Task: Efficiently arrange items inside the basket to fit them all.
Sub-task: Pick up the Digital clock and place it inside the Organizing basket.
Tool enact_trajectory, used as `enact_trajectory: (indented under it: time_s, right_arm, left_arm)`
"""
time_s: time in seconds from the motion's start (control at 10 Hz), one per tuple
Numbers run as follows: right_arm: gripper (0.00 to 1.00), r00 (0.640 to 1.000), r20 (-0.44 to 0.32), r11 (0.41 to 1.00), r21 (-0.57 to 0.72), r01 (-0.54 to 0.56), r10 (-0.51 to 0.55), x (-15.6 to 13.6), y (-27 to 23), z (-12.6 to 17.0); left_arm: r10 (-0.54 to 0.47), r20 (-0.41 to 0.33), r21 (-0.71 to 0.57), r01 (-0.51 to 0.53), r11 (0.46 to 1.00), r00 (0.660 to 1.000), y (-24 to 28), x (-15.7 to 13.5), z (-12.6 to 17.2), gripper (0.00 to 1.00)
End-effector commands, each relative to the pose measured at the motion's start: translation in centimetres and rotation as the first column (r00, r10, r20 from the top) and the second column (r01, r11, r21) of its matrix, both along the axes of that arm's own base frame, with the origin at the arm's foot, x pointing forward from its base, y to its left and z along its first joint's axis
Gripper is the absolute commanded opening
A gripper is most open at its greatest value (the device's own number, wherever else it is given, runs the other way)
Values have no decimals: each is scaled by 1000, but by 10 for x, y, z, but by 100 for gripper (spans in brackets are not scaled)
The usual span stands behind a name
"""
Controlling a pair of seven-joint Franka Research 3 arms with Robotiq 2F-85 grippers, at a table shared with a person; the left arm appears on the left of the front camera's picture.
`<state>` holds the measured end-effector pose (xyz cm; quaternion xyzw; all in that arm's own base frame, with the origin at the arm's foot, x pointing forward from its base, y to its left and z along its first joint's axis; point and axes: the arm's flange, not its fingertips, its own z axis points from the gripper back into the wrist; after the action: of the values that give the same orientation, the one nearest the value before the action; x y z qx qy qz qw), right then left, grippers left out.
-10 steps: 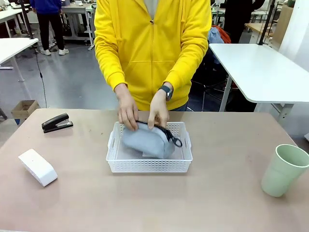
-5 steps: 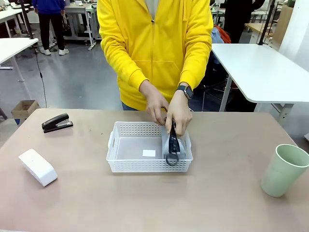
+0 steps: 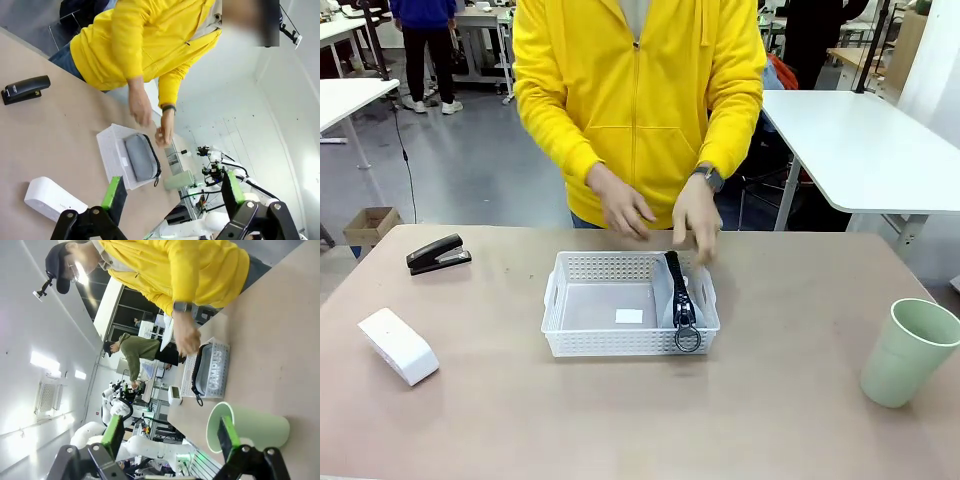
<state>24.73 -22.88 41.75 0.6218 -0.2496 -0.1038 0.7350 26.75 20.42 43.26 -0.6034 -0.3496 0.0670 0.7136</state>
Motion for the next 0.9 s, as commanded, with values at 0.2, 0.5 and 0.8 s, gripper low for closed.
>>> enact_trajectory:
  time_s: [0.2,0.5,0.8]
  right_arm:
    - [100,1000,5,1000,18,5,-5,0,1,3]
    - [100,1000,5,1000,18,5,-5,0,1,3]
    - [100,1000,5,1000,18,5,-5,0,1,3]
  left_arm:
    - [-39,-153,272,80,959,987,-40,-1,37,100]
    - [-86,-333,615,285,735,939,-117,18,61,100]
    - [-15,-476,789,435,434,879,-163,22,52,100]
